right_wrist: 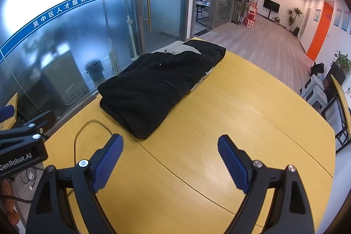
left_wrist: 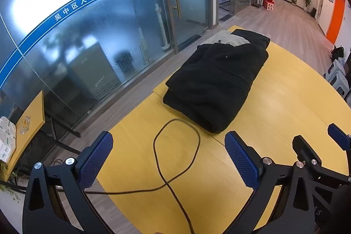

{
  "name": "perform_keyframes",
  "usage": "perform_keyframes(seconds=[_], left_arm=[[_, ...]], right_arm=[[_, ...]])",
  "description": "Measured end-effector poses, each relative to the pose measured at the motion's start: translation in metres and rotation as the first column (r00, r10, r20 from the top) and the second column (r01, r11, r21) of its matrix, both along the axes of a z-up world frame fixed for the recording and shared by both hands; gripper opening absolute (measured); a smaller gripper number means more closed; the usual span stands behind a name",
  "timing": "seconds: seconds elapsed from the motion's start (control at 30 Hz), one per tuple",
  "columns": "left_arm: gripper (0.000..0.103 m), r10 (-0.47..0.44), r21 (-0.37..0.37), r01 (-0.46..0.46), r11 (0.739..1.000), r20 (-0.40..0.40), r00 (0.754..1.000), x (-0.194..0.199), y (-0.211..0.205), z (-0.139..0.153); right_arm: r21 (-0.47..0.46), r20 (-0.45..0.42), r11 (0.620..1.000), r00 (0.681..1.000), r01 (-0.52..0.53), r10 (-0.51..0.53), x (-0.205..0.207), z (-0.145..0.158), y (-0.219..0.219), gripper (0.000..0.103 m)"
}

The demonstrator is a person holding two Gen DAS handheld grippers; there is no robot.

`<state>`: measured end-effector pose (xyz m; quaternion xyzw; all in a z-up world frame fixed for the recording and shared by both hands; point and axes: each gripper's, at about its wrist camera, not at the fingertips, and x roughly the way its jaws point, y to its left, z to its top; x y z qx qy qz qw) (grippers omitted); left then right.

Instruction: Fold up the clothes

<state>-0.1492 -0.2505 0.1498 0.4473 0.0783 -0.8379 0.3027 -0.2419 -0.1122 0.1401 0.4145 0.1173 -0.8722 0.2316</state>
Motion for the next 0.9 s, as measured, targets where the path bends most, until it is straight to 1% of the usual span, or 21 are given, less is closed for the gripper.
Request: perform_keyframes(seconds=[0.1,0.2,0.33,0.37,0.53,0.67,0.9], left_arm=[[0.103,0.002,-0.018,-0.002,1.0,0.005,1.0,0.001,0.001,0.0],[0.103,-0.002,-0.045,0.004,0.999,0.035,0.999,0.0,0.006,-0.003],[0.103,0.013,0.033,-0.014,0.999,0.028,1.0,0.003,0.005,-0.009],[0.103,0.019,0.041,-0.02,0.999,0.023,1.0,0.004,0.004,-0.009],[0.103,-0.004,0.03,0.003,1.0,0.018,1.0,0.005,0.008,-0.007],[0.102,0.004,0.046,-0.003,0.999,-0.006,1.0,0.008,0.009,-0.005],[0.103,-0.024,0.028,0.023,0.999,0.012,1.0,0.005,0.014,-0.007]], right_arm=[[0.002,0.002,1.0,1.0,-0.003,0.003,0.0,0.0,0.0,0.091],[0.003,0.001,1.0,1.0,-0.006,0.006,0.001,-0.001,-0.001,0.091],[0.003,0.006,1.0,1.0,-0.007,0.007,0.002,-0.002,0.0,0.091],[0.004,0.007,1.0,1.0,-0.009,0.009,0.002,-0.002,0.0,0.091],[0.006,0.009,1.0,1.0,-0.011,0.011,0.003,-0.003,0.002,0.091],[0.011,0.007,1.0,1.0,-0.006,0.006,0.003,-0.003,0.004,0.091],[0.016,0.003,1.0,1.0,0.006,-0.006,0.003,-0.003,0.008,0.091]])
